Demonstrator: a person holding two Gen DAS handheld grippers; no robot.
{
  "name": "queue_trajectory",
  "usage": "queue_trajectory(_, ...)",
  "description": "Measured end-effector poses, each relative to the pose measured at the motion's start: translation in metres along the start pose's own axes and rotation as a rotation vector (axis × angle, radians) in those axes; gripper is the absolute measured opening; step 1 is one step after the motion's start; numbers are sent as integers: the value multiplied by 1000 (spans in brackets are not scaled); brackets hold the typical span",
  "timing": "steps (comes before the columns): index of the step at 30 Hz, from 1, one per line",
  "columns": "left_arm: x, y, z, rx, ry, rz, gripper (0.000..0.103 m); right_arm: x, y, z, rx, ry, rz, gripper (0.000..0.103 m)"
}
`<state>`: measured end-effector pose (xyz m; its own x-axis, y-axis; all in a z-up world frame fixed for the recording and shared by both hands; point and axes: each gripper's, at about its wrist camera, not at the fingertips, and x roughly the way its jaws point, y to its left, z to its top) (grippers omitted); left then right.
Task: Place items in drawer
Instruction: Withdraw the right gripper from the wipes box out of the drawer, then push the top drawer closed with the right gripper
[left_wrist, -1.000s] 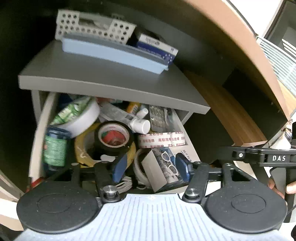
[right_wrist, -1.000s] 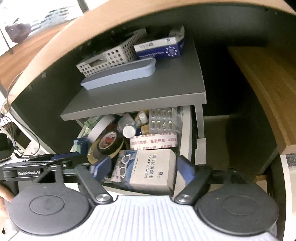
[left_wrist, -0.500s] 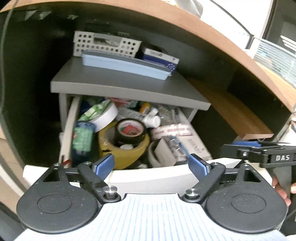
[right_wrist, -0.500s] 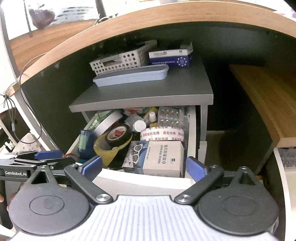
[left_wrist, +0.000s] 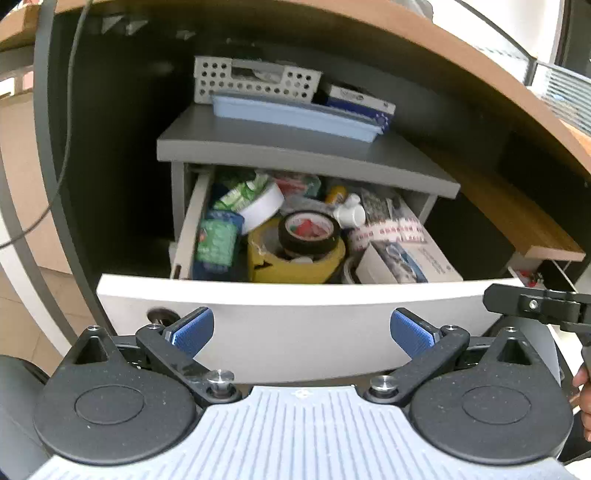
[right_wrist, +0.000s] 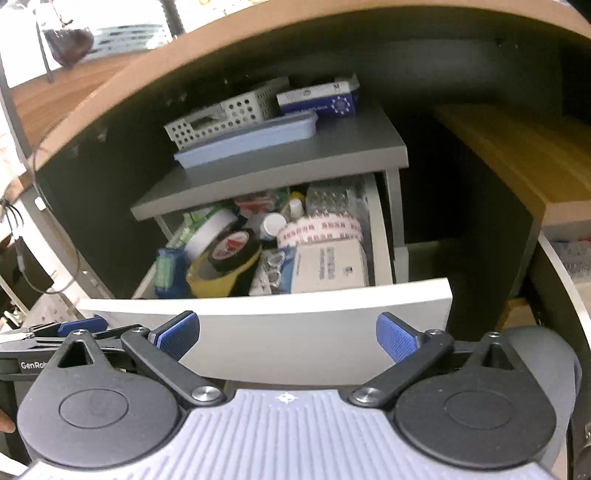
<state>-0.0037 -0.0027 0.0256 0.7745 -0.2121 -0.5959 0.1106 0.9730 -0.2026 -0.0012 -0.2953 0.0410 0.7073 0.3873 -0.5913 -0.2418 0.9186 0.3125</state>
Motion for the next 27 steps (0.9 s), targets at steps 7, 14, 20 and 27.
queue_trajectory(7, 14, 13, -5, -35, 22, -1, 103, 12, -1, -3, -42, -15, -30, 103)
queue_trajectory(14, 17, 18, -5, -58, 24, -10, 103, 18, -4, -3, -34, -25, -25, 103)
queue_trajectory(20, 21, 14, -5, -31, 12, 3, 103, 25, -4, -2, -39, -34, -34, 103)
queue_trajectory(27, 25, 14, -1, -38, -5, 0, 103, 33, -4, 3, -58, -59, -41, 103)
